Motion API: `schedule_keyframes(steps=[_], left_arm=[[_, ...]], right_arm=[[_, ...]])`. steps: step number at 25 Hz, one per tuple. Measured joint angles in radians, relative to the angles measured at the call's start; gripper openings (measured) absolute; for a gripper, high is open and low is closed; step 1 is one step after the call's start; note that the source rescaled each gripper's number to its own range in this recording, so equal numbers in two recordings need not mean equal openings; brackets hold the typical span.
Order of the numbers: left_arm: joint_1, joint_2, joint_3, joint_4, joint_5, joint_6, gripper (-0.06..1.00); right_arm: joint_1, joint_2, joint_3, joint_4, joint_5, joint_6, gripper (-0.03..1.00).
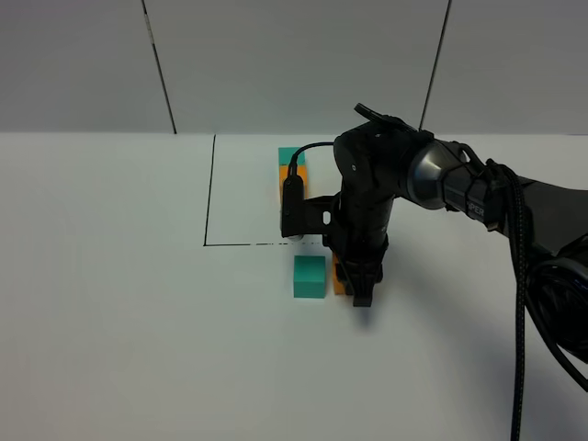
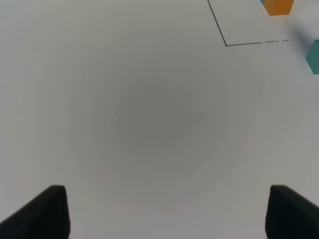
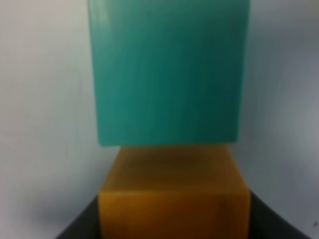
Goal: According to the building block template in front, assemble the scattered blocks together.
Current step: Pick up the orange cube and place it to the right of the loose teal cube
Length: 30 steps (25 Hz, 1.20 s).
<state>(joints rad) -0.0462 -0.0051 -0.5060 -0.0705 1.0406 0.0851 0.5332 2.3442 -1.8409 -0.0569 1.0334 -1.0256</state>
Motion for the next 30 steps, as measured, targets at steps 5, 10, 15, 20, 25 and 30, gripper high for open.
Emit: schedule_keyframes(steps=[5, 10, 15, 20, 25, 30], left_arm=[[0.0, 0.0, 0.0, 0.0, 0.0, 0.0, 0.67], [0.0, 0.0, 0.0, 0.0, 0.0, 0.0, 0.67], [0.0, 0.0, 0.0, 0.0, 0.0, 0.0, 0.67], [0.0, 0.0, 0.0, 0.0, 0.0, 0.0, 0.67], [0.0, 0.0, 0.0, 0.0, 0.0, 0.0, 0.67], [0.0, 0.0, 0.0, 0.0, 0.0, 0.0, 0.67]], right_arm=[[0.0, 0.019, -0.001, 0.004, -0.002, -0.002, 0.0], [0.0, 0.019, -0.001, 0.021, -0.013, -0.002, 0.0], [0.0, 0.02, -0.001, 0.044, -0.025, -0.002, 0.0], [0.0, 0.02, -0.001, 0.049, -0.026, -0.003, 0.0], [0.0, 0.02, -0.001, 0.049, -0.026, -0.003, 0.0], [0.0, 0.02, -0.001, 0.049, -0.028, -0.003, 0.0]])
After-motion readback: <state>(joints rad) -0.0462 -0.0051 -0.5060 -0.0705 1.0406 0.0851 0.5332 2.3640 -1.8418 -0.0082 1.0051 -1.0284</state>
